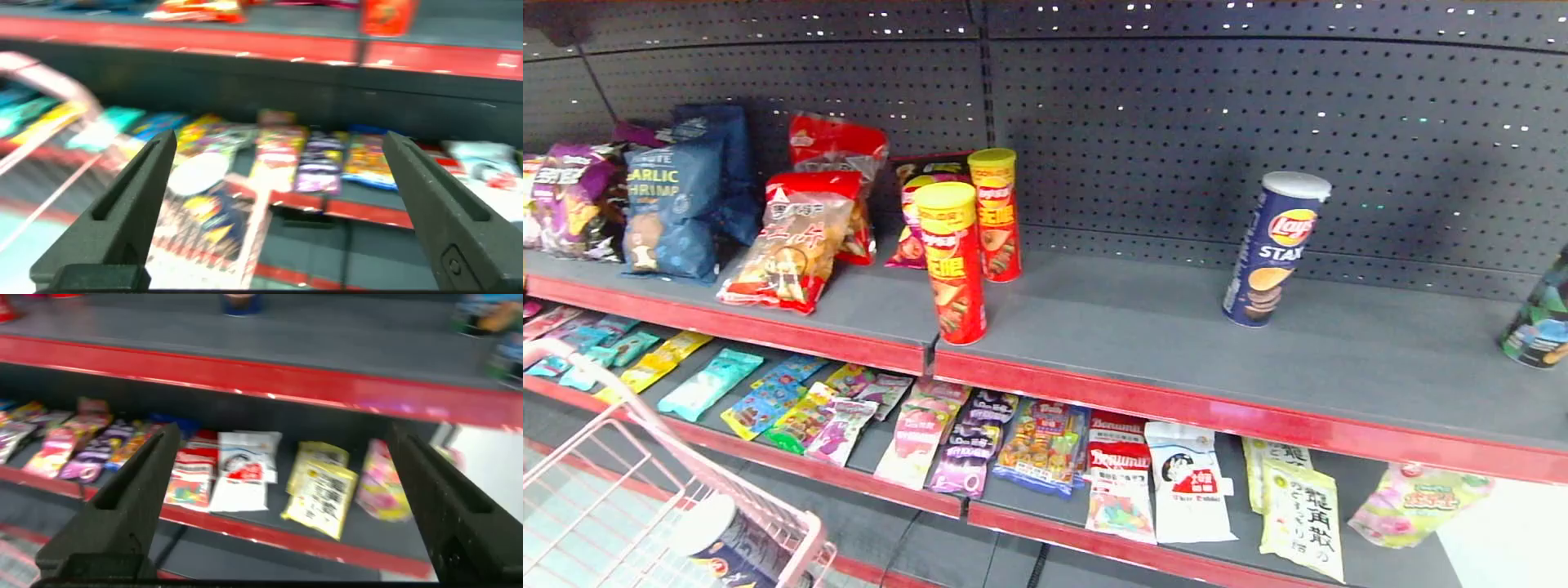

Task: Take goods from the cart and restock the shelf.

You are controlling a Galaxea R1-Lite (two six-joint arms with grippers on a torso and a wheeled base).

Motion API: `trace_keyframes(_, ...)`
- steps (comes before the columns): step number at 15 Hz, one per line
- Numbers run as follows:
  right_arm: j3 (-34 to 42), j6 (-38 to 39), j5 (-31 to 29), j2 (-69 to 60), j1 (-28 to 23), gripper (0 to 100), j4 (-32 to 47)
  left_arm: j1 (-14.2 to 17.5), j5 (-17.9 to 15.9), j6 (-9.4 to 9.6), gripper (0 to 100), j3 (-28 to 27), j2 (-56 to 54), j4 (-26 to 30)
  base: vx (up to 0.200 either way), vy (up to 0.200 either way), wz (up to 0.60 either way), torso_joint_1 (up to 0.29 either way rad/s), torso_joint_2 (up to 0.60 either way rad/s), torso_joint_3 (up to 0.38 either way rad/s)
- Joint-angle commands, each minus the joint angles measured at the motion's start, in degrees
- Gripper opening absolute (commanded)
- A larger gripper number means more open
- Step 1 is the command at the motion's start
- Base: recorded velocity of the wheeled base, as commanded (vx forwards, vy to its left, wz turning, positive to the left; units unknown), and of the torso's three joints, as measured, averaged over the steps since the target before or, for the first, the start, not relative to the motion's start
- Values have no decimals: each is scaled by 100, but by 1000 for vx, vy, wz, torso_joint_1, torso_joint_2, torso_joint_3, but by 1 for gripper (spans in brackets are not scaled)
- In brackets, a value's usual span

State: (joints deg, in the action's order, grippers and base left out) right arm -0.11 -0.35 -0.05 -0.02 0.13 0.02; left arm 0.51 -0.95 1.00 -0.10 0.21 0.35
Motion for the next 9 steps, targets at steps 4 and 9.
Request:
trace_keyframes(4,2,0,5,2,4,100,-2,2,7,-3,100,1,-3,0,0,0,600,1,-1,1)
trace_keyframes(9,2,18,5,2,4,100,-2,2,7,-3,100,1,-3,0,0,0,600,0,5,0)
